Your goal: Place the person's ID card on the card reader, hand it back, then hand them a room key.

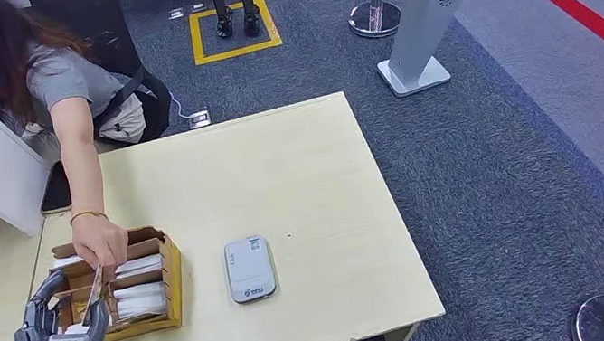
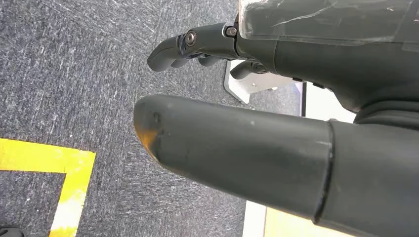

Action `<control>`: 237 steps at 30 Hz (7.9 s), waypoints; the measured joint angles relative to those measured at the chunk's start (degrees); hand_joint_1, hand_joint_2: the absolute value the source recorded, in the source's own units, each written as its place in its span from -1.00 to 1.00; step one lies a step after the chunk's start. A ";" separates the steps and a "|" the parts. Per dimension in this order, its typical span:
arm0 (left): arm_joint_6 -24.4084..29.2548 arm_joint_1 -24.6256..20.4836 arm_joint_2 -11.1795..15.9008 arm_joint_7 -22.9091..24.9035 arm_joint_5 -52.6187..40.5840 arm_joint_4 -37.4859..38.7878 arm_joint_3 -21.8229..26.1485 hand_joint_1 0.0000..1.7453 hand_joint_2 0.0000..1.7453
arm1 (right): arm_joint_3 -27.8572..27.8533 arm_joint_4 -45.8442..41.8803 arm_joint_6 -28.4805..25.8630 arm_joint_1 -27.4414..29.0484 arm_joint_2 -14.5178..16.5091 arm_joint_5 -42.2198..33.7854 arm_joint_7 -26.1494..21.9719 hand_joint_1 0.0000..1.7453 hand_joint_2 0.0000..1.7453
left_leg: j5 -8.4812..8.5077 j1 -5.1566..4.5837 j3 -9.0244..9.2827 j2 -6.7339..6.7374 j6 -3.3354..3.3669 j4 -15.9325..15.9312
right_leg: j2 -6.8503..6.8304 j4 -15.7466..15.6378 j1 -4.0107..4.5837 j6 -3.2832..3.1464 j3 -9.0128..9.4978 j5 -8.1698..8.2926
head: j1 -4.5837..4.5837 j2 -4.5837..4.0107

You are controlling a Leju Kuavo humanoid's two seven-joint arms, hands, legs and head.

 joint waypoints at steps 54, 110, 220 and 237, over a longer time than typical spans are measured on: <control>13.99 -5.95 -0.64 1.86 -22.03 1.94 -3.48 1.00 1.00 | 2.82 0.00 0.21 -0.37 0.00 0.00 -1.15 -1.00 -1.00 | 0.01 0.00 0.01 0.00 0.00 0.02 | 0.00 0.00 0.00 -0.01 -0.02 0.01 | 0.00 0.00; 27.47 -29.81 21.11 53.39 -72.22 25.87 -58.75 1.00 1.00 | 8.12 0.00 1.18 -0.75 0.00 0.00 -0.11 -1.00 -1.00 | 0.02 -0.01 0.00 0.02 0.01 0.03 | 0.02 0.00 0.00 -0.03 -0.03 0.04 | 0.00 0.00; 10.44 -17.50 -4.22 3.07 -12.85 8.24 9.62 0.33 1.00 | 10.37 0.00 1.29 -0.54 0.24 -0.02 -1.05 -1.00 -1.00 | -0.02 -0.01 -0.01 0.07 0.08 0.03 | 0.05 0.00 0.00 -0.02 -0.01 0.04 | 0.02 0.00; 11.71 -17.73 -3.74 1.77 -14.76 10.45 12.33 -1.00 1.00 | 10.38 0.00 1.21 -0.55 0.24 -0.53 -1.04 -1.00 -1.00 | -0.03 -0.02 -0.01 0.08 0.08 0.03 | 0.06 0.00 -0.01 -0.02 -0.02 0.04 | 0.02 0.00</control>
